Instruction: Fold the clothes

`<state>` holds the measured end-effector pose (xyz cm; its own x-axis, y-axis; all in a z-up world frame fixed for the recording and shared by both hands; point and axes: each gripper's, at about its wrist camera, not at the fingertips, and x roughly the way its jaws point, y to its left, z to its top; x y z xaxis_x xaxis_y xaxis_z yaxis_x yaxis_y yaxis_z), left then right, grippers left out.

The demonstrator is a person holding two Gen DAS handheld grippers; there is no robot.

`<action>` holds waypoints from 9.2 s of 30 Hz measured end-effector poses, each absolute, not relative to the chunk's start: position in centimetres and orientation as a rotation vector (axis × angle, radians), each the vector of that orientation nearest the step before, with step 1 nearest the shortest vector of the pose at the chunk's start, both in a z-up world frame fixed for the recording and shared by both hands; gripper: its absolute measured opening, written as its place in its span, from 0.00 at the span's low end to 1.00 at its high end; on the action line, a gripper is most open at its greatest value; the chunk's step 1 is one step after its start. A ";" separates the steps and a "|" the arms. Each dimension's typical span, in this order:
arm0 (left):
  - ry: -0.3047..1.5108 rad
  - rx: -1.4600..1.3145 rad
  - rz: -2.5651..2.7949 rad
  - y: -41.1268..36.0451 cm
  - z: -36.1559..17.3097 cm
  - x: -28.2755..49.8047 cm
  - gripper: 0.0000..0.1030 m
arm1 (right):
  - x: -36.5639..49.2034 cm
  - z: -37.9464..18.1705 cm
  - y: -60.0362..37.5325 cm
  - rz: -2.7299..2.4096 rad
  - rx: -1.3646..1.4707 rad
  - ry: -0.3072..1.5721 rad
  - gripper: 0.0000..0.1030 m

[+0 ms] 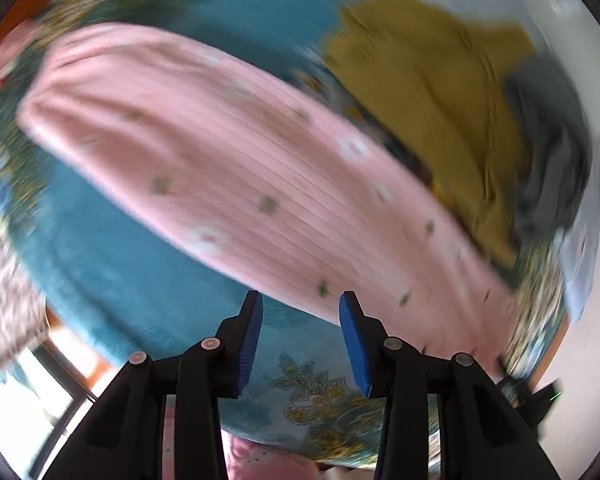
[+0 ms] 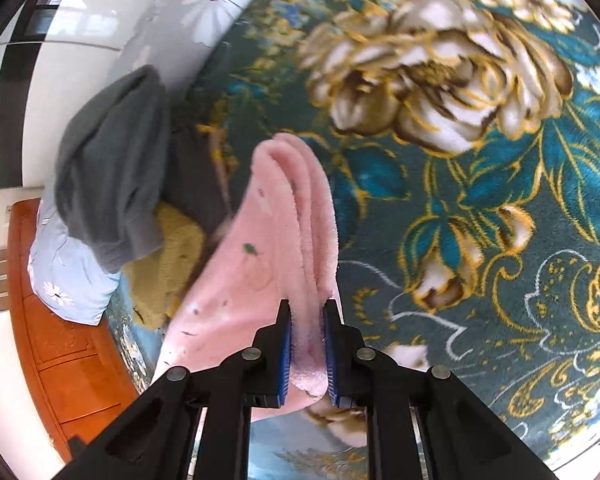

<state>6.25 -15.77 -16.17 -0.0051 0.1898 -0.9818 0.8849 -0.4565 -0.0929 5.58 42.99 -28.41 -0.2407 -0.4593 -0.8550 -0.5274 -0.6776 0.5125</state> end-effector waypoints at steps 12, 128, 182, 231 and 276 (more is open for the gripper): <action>0.907 2.076 -1.669 -9.5 -29.0 -1.3 0.39 | 4.8 -20.4 35.9 2.184 -1.859 1.029 0.15; 1.638 1.764 -1.736 -27.4 -26.4 14.4 0.36 | 6.2 -27.9 4.5 2.062 -2.319 0.522 0.34; 1.331 2.024 -1.929 -20.3 -32.4 -8.7 0.15 | 9.4 -34.5 15.8 1.771 -2.141 1.037 0.04; 1.675 0.901 -1.250 -49.0 -28.5 40.1 0.55 | 4.1 -23.8 -10.7 2.029 -2.502 0.247 0.50; 1.006 0.960 -1.909 -37.4 -6.6 23.0 0.25 | 5.3 -21.0 2.2 2.131 -2.380 0.681 0.51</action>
<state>23.03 -37.39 -6.55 -0.4283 -0.2722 -0.8617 0.8645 -0.4009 -0.3031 5.25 2.18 -21.04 0.0654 -0.3837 -0.9211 -0.2218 -0.9056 0.3615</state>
